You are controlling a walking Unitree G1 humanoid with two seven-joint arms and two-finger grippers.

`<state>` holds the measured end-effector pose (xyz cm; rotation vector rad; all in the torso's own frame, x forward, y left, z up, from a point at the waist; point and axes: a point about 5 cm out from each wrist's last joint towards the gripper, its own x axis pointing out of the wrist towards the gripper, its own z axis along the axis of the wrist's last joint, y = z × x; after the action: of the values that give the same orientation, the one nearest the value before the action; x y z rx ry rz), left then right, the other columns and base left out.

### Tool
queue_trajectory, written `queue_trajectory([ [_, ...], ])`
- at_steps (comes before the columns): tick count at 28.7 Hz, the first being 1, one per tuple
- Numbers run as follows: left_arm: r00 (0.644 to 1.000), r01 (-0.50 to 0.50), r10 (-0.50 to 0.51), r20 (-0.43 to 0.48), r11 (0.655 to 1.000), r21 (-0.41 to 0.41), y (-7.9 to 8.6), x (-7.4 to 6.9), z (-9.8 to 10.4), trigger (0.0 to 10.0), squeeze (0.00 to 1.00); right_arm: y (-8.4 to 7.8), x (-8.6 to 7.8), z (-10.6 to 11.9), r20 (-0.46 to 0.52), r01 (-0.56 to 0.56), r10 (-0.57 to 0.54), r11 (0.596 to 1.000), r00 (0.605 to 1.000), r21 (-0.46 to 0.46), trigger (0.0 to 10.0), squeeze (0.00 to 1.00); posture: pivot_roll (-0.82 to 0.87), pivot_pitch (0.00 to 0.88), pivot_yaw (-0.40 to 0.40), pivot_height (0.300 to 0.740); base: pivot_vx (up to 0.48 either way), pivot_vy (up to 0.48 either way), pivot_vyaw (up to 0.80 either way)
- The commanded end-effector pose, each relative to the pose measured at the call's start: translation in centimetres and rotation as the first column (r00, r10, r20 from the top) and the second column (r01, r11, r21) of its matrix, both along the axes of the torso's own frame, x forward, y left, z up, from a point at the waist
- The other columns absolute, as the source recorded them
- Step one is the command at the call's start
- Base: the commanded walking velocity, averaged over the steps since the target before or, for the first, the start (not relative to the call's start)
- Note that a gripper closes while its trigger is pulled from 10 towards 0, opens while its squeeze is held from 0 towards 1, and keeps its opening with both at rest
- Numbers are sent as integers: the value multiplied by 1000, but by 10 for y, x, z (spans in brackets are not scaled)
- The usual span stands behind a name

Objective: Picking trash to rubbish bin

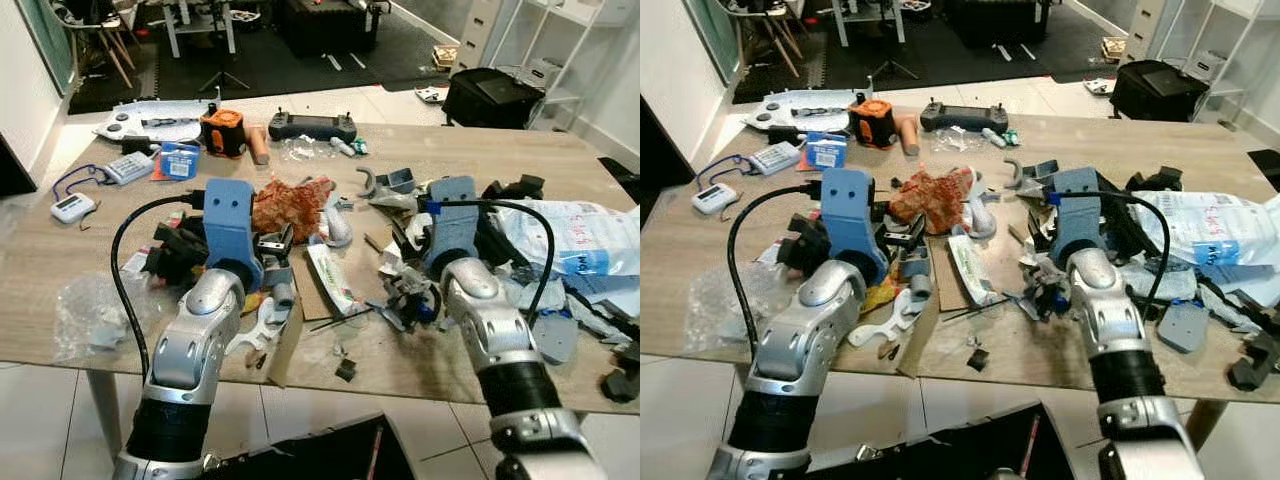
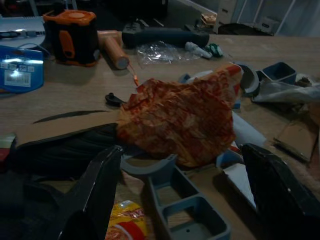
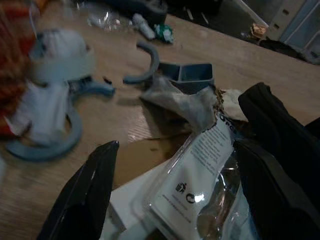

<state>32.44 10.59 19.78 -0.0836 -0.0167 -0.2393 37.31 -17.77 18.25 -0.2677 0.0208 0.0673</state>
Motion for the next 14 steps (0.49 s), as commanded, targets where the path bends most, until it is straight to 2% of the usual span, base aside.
queue_trajectory([
  [1, 1000, 2, -2, 1, 1000, 20, 2, -1, -2, 10000, 0, 1, 5, -6, -31, -14, 12, 999, 999, -49, 10000, 1000, -1, 102, -1, 740, 0, 0, 0],
  [4, 1000, 3, -3, 4, 1000, 24, 2, -1, -2, 10000, 0, 1, 8, -7, -43, -16, 13, 998, 999, -60, 10000, 1000, -1, 102, -1, 740, 0, 0, 0],
  [5, 1000, 1, -2, 14, 1000, 30, 3, 0, 0, 10000, 0, 3, 14, -8, -60, -30, 25, 996, 998, -86, 10000, 78, 4, 111, -10, 740, 0, 0, 0],
  [7, 1000, 0, -1, 19, 999, 33, 3, 0, 0, 10000, 0, 3, 16, -8, -62, -36, 30, 995, 998, -92, 10000, 78, 4, 111, -10, 740, 0, 0, 0],
  [8, 1000, -5, 3, 31, 999, 43, 4, -1, 2, 10000, 0, 3, 18, -6, -54, -35, 30, 994, 998, -100, 10000, 0, 10, 127, -25, 740, 0, 0, 0],
  [10, 998, -23, 21, 52, 998, 52, 7, -3, 3, 10000, 0, 3, 23, -2, -37, -35, 31, 993, 999, -115, 10000, 0, 12, 134, -31, 740, 0, 0, 0],
  [14, 997, -46, 42, 67, 998, 44, 12, -10, 4, 10000, 0, 1, 30, 5, -31, -24, 18, 976, 999, -218, 10000, 0, 20, 166, -66, 740, 0, 0, 0],
])
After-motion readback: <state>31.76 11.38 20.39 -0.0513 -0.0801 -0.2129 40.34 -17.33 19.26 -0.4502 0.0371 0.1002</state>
